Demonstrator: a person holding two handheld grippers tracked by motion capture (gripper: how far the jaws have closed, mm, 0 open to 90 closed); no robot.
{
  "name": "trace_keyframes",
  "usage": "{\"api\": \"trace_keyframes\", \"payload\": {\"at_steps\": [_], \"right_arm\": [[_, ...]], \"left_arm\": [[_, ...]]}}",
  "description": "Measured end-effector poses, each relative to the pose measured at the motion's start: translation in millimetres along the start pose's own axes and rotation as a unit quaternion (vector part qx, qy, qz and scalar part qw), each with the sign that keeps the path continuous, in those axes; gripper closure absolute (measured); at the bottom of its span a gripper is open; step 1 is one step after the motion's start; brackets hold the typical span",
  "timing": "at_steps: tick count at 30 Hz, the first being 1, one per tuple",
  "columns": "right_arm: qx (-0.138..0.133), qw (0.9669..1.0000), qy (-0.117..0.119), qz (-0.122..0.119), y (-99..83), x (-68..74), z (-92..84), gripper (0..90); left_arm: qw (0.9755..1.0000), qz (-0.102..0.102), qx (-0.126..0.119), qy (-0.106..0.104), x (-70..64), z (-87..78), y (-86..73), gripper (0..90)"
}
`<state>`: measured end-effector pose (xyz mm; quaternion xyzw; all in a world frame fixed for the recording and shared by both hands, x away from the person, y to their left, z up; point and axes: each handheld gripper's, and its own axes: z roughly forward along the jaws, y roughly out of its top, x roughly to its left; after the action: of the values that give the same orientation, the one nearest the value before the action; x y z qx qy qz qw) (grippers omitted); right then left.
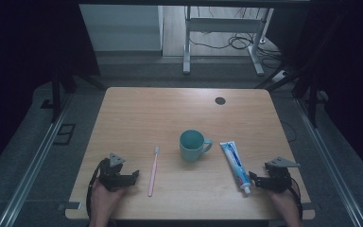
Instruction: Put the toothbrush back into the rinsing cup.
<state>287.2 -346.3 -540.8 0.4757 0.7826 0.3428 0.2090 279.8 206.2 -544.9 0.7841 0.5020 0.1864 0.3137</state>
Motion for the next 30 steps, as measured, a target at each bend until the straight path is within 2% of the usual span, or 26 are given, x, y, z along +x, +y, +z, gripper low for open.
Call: {"api": "trace_keyframes", "payload": {"at_steps": [5,20,22,23,26,30], "right_arm": [[0.0,1.0,0.001,-0.001,0.1,0.0,0.2,18.8],[0.001,1.0,0.005,-0.004,0.7,-0.4,0.8,18.1],[0.001,1.0,0.006,-0.004,0.7,-0.5,0.8,18.0],[0.001,1.0,0.006,-0.004,0.7,-0.5,0.9,18.0],[0.001,1.0,0.007,-0.004,0.7,-0.5,0.9,17.9],[0.001,1.0,0.007,-0.005,0.8,-0.7,1.0,17.8]], "left_arm": [[1.0,-0.007,-0.001,0.004,-0.6,1.2,1.0,9.5],[1.0,-0.004,0.002,0.001,-1.2,1.6,1.5,7.4],[1.0,-0.003,-0.002,0.002,-0.5,0.3,1.4,9.8],[1.0,-0.003,-0.002,0.002,-0.5,0.3,1.4,14.0],[1.0,-0.004,0.002,0.002,-1.3,-1.5,2.9,16.7],[1.0,0.004,0.0,0.001,-3.6,-3.9,5.2,19.5]]}}
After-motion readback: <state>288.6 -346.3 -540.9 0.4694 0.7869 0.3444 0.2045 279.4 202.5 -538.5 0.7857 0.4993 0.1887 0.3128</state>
